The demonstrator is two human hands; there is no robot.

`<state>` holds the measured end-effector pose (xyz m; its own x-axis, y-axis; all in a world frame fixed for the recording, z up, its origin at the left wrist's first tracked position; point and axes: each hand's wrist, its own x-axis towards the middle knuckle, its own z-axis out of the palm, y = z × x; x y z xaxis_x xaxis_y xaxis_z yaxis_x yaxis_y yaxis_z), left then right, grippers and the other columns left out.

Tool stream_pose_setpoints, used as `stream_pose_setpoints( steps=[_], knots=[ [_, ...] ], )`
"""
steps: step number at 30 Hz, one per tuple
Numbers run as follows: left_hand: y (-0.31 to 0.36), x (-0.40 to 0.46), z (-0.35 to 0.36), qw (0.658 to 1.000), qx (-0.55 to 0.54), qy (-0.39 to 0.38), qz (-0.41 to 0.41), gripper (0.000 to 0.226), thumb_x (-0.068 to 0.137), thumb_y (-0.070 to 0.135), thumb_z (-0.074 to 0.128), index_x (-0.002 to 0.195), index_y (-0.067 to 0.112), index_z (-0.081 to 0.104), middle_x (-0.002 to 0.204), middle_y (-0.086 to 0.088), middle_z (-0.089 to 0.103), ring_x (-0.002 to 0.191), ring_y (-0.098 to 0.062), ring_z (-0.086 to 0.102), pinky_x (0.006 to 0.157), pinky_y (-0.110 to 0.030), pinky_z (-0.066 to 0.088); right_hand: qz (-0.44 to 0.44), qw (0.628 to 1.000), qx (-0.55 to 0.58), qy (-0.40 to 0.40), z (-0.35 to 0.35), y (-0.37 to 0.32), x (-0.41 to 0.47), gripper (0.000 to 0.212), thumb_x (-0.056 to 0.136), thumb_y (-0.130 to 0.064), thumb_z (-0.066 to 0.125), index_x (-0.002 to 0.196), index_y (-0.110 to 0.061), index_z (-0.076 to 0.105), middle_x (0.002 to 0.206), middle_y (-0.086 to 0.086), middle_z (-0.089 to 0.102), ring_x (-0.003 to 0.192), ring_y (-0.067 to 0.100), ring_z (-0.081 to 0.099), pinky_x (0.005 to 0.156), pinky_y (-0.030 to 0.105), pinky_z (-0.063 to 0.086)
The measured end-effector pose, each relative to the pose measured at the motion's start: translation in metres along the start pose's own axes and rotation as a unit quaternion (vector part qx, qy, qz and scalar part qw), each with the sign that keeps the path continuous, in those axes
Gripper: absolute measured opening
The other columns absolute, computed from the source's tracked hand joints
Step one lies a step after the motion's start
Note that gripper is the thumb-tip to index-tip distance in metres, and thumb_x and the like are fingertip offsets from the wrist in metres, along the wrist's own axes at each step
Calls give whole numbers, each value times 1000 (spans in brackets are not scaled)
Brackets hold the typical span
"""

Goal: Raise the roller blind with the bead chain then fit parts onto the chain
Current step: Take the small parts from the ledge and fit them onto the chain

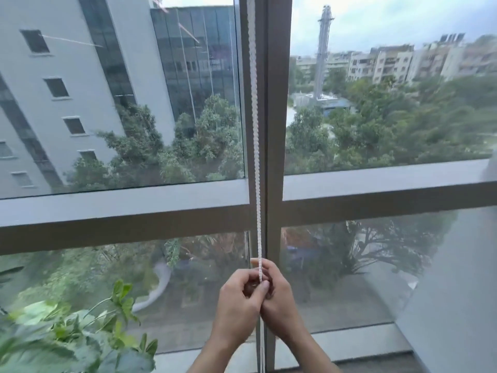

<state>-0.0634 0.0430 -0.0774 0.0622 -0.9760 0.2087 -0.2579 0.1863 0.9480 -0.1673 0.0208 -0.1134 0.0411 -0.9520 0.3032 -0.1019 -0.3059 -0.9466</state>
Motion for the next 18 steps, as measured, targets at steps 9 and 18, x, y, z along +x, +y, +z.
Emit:
stream_pose_setpoints(
  steps=[9, 18],
  knots=[
    [108, 35, -31, 998, -3, 9, 56, 11, 84, 12, 74, 88, 22, 72, 85, 5, 76, 80, -5, 71, 70, -16, 52, -58, 998, -35, 16, -25, -118, 41, 47, 82, -7, 55, 124, -26, 57, 99, -1, 72, 91, 20, 72, 90, 46, 57],
    [191, 52, -39, 992, 12, 6, 122, 5, 85, 15, 71, 89, 16, 74, 84, 2, 74, 80, -8, 69, 75, -21, 54, -102, 992, -49, 47, -46, -201, 60, 44, 83, -6, 55, 116, -33, 59, 100, 2, 74, 91, 19, 73, 87, 43, 59]
  ],
)
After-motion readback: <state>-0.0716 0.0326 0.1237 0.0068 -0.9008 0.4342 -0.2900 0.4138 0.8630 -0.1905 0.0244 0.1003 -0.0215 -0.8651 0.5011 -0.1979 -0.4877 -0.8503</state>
